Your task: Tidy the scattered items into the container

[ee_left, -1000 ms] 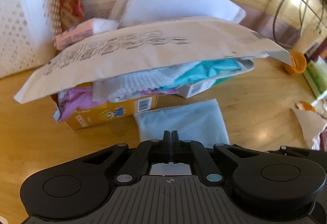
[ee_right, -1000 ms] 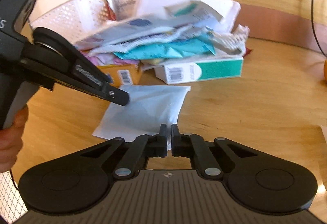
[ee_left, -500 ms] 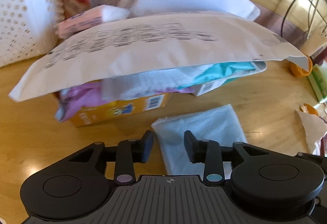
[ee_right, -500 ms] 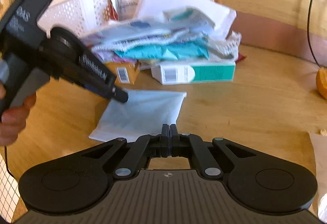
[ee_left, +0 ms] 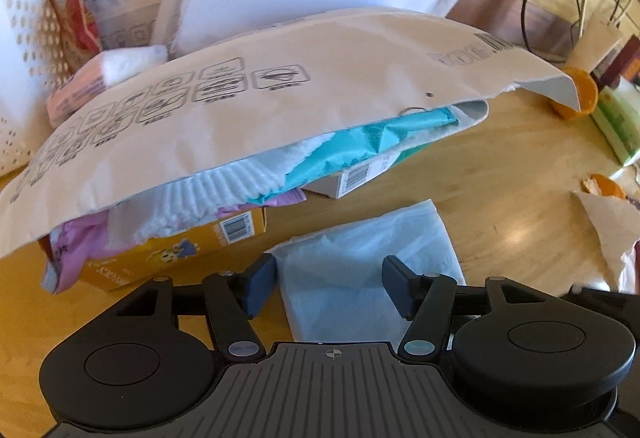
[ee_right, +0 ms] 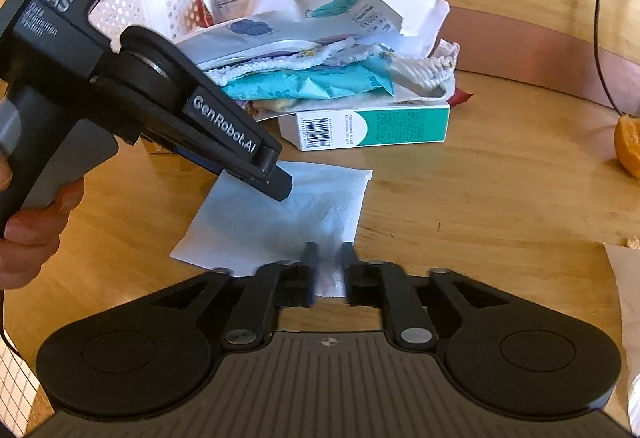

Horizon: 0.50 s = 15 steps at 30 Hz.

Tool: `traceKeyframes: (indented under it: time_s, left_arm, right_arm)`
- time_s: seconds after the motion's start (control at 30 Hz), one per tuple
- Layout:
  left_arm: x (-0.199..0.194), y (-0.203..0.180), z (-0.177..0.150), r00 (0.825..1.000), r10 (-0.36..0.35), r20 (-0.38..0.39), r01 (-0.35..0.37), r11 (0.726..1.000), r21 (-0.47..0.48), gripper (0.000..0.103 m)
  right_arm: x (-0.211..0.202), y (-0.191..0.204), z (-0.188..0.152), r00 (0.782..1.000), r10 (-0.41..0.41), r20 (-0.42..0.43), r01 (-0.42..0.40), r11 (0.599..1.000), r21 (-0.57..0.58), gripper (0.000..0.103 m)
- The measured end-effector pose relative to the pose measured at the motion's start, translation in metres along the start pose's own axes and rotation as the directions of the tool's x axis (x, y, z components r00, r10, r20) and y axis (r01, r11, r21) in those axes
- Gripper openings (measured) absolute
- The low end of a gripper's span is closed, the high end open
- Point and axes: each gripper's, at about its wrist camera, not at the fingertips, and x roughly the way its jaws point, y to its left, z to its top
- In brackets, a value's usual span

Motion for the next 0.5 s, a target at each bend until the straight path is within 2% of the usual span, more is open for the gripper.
traceKeyframes:
  time_s: [0.03,0.07,0.17,0.23,0.3,0.4,0.5]
  left_arm:
    - [0.0,-0.002,0.0,1.0,0.009,0.004,-0.009,1.0,0.014,0.103]
    - [0.001,-0.004,-0.001,1.0,0.019,0.01,-0.019,0.999,0.03,0.103]
    - [0.001,-0.008,-0.003,0.999,0.036,0.024,-0.038,0.997,0.06,0.103]
    - [0.0,-0.006,-0.003,0.999,0.031,0.031,-0.033,0.998,0.054,0.094]
    - [0.0,-0.002,-0.003,0.999,0.023,0.032,-0.024,0.999,0.034,0.081]
    - [-0.002,0.002,-0.006,0.999,0.012,0.038,-0.012,1.0,0.014,0.073]
    - [-0.008,0.0,-0.009,0.999,0.02,0.043,-0.021,1.0,0.014,0.071]
  right_arm:
    - [0.001,-0.001,0.001,1.0,-0.001,0.0,0.001,1.0,0.001,0.053]
    - [0.002,0.0,0.001,1.0,-0.004,0.0,0.004,1.0,-0.001,0.058]
    - [0.004,0.004,0.0,1.0,-0.004,0.0,0.004,1.0,-0.017,0.06]
    - [0.006,0.008,0.001,1.0,0.002,0.004,-0.002,0.999,-0.034,0.06]
    - [0.008,0.012,0.001,1.0,0.003,0.007,-0.003,0.999,-0.051,0.055]
    - [0.009,0.014,0.003,1.0,0.002,0.009,-0.001,0.999,-0.05,0.051]
    - [0.004,0.011,0.004,1.0,-0.017,0.02,0.018,0.999,-0.033,0.027]
